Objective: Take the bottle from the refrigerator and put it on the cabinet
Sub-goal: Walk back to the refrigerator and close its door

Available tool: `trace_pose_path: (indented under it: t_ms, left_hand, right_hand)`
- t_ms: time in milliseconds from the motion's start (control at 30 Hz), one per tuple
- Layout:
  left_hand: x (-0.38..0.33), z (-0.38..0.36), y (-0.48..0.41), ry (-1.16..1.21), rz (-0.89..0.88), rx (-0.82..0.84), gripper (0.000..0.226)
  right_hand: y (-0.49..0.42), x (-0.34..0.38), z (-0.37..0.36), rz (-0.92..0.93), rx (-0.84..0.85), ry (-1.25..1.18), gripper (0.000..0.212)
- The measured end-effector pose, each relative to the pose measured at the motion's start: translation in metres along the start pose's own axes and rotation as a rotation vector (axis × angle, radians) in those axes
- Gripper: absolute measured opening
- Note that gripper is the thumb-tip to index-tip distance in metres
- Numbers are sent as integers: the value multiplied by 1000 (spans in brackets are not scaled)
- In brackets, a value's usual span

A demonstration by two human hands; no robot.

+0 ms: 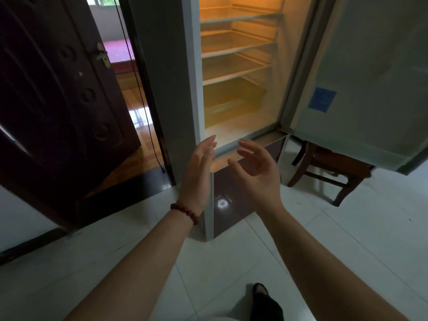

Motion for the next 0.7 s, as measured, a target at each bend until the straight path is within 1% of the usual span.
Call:
trace_pose_path:
  t_ms: [100,200,367,533,633,700]
  left_hand:
    - [2,-31,-36,-7,-18,-98,46]
    - [2,-64,-67,0,-16,-198,40]
    - [0,-114,-94,-17,6,-298,42]
    - [-16,-147,-97,-88,-28,-356,41]
    - [-33,-162,-91,-96,-62,-388,45]
    - [-42,-175,-80,-100,-90,-415,44]
  right_hand:
    - [-50,-11,19,-5,99,-44,39]
    - [-96,-23,41,-26,199,-64,39]
    - [-154,-30,79,-28,283,-99,38]
    - [-172,-31,110,-42,329,-182,34]
    - [-173,-28,130,-42,348,-233,33]
    - [-169,-24,145,-40,361,-261,33]
Point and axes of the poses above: each hand's wrist, its own y-axis away from the middle knuckle, its own z-axis out of the back of the hand, x = y × z, the point moved 5 cm from there along -y, towards the middle knuckle, and after that the axes turned 4 degrees about -z, right-handed, at the moved point
